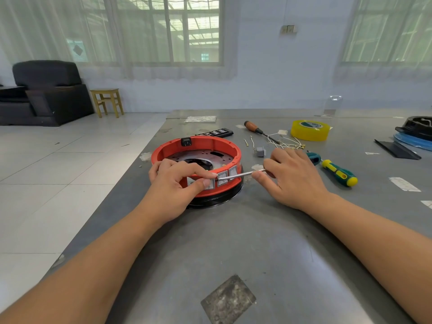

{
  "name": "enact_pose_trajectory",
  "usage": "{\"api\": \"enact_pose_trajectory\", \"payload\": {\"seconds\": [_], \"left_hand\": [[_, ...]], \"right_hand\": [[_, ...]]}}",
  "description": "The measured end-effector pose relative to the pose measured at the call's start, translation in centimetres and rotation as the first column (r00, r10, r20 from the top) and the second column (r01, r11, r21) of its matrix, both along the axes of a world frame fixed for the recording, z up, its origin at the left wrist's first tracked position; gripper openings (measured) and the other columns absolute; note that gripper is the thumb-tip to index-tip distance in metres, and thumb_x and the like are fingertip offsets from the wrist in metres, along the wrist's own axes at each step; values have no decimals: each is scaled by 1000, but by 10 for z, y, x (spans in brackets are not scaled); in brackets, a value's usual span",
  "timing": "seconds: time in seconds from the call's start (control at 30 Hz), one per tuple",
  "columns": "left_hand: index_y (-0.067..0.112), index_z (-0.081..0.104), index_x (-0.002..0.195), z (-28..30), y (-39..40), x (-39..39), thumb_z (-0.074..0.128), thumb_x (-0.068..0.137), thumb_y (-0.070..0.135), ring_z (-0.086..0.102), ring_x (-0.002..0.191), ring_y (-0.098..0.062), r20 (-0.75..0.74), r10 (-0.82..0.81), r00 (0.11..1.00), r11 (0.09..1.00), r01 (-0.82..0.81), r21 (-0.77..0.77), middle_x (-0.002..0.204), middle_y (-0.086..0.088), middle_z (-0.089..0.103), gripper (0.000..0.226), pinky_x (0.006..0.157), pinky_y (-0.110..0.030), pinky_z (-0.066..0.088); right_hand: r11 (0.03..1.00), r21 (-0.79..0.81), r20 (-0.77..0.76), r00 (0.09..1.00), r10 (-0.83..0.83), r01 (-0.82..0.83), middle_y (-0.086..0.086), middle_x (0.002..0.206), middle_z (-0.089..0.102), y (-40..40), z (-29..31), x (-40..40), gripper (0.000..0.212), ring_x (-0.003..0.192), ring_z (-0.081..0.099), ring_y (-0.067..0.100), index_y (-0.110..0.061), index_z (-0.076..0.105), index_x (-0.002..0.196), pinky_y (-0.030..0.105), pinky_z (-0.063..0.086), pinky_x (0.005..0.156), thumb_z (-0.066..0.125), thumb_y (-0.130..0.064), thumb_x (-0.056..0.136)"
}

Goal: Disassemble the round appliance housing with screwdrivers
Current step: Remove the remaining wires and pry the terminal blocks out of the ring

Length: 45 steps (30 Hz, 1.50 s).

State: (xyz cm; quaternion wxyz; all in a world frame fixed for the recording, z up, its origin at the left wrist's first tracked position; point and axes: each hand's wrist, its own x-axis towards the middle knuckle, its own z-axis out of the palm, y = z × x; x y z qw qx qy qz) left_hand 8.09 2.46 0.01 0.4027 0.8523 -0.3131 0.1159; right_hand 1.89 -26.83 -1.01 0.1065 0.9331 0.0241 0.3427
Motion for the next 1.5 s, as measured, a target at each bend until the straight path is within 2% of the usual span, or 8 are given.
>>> {"api": "enact_pose_trajectory", "payload": {"seconds": [0.2, 0.33, 0.53, 0.77, 0.97, 1.2, 1.4, 1.5], "left_hand": [[67, 64, 95, 0, 1, 0, 72, 94, 42, 38, 130, -24, 2, -24, 1000, 1000, 24, -7, 122, 9, 64, 27, 110, -33, 16], [67, 66, 96, -2, 2, 0, 74, 93, 40, 42, 121, -18, 52, -41, 998, 998, 44, -52, 109, 16, 70, 28, 110, -33, 17], [69, 65, 97, -5, 2, 2, 75, 93, 42, 42, 111, -5, 92, -38, 995, 997, 44, -66, 101, 20, 71, 29, 113, -37, 19], [69, 64, 98, -3, 3, 2, 74, 92, 45, 41, 113, -13, 63, -29, 998, 998, 32, -53, 101, 24, 68, 27, 108, -37, 23], [67, 65, 100, -1, 3, 0, 73, 92, 44, 41, 117, -17, 44, -28, 999, 999, 30, -43, 106, 20, 70, 25, 108, -36, 22], [66, 67, 98, 4, 3, -1, 74, 91, 45, 41, 122, -22, 11, -29, 1000, 999, 29, -27, 113, 9, 69, 23, 110, -33, 21], [67, 67, 91, 5, 4, 2, 75, 92, 40, 40, 110, -17, 6, -64, 998, 997, 65, -48, 90, 14, 63, 28, 107, -36, 24], [64, 69, 95, 7, 5, 3, 74, 94, 40, 45, 116, -20, -3, -72, 997, 997, 72, -23, 95, 8, 69, 24, 113, -39, 23]], "right_hand": [[999, 31, 46, 999, 28, -29, 1, 95, 49, -2, -1, 8, 59, 90, 43, 23, -20, 56, 83, 40, 33, 82, 26, -68, 102], [1000, 15, 18, 1000, -4, 3, 0, 89, 48, -1, -2, 3, 61, 86, 46, 25, -21, 57, 80, 40, 37, 80, 24, -68, 102], [997, 21, -25, 997, -69, 70, -6, 68, 47, 10, -6, -21, 64, 66, 51, 22, -29, 43, 66, 36, 42, 63, 11, -74, 99], [982, 39, -95, 979, -180, 184, -8, 57, 44, 21, -17, -48, 77, 54, 42, 12, -27, 39, 55, 30, 24, 54, -3, -79, 92], [979, 39, -84, 977, -197, 200, -9, 59, 46, 27, -17, -48, 79, 55, 44, 10, -27, 43, 57, 28, 25, 54, -6, -80, 89], [989, 29, -75, 987, -141, 144, -10, 63, 46, 18, -16, -38, 71, 63, 46, 15, -28, 43, 60, 32, 31, 61, 6, -78, 94], [995, 65, -66, 995, -71, 75, -8, 73, 46, 10, -16, -23, 61, 74, 44, 18, -31, 45, 67, 36, 34, 71, 16, -76, 95], [994, 98, -72, 996, -42, 49, -7, 77, 45, 6, -15, -17, 58, 78, 44, 19, -31, 47, 70, 38, 36, 75, 20, -76, 95]]}}
